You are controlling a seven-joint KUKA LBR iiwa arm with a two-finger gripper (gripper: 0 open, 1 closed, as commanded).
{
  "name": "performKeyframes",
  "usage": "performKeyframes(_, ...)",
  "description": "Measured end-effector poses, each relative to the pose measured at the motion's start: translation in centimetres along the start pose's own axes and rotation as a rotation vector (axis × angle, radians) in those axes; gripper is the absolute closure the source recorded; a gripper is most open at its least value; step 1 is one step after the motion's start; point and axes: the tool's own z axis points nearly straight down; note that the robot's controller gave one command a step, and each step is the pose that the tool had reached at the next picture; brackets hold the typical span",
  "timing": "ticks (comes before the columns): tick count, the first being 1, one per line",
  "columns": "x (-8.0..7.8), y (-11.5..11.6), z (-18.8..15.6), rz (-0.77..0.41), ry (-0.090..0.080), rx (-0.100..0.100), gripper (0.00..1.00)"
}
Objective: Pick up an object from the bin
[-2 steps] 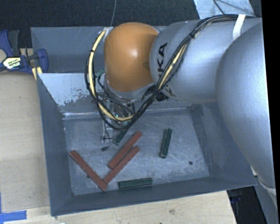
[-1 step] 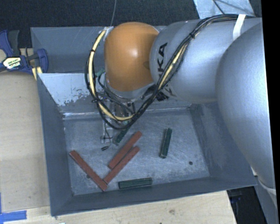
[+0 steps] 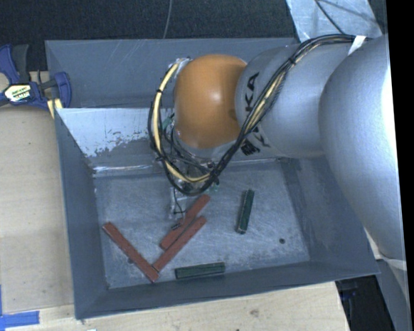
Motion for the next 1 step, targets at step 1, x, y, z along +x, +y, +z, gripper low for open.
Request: performKeyframes(1, -0.9, -3.02, 0.23, -0.279, 0.005, 0.0, 0.0)
